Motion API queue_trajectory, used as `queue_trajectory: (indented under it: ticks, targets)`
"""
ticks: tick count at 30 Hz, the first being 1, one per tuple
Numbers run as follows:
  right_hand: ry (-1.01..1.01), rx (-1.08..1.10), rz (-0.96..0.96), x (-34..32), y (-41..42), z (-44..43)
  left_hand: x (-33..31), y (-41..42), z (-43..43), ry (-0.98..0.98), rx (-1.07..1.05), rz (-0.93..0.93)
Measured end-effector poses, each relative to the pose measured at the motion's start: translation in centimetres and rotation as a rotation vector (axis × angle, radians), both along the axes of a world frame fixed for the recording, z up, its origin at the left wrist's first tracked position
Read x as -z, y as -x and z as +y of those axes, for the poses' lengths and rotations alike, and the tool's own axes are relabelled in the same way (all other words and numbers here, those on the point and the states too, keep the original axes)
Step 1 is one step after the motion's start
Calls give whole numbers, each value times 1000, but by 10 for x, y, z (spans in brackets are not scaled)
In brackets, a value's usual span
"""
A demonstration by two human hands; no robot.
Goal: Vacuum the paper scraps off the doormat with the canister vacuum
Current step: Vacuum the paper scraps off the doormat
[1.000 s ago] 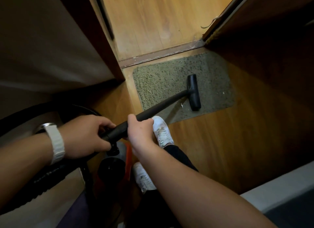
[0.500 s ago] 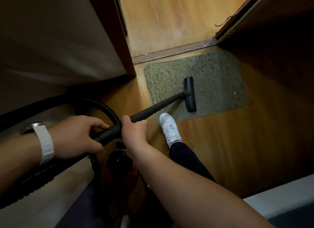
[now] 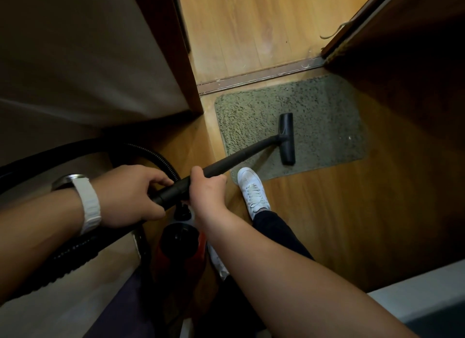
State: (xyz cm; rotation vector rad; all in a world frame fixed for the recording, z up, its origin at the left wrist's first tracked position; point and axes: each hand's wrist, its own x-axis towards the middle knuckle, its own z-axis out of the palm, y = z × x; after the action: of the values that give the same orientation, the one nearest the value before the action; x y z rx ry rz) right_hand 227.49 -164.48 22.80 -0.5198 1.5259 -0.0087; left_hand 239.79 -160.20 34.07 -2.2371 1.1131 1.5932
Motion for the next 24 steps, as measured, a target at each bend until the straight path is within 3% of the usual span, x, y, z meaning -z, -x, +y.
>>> queue_trajectory:
  ticks: [8, 19, 24]
  targets:
    - [87, -53, 118, 9, 15, -24, 13, 12, -22, 43, 23, 24]
    - [-30, -5, -21, 2, -7, 11, 4, -14, 15, 9, -9, 8]
    - [-28, -81, -32, 0, -19, 40, 1, -26, 48, 22, -74, 4]
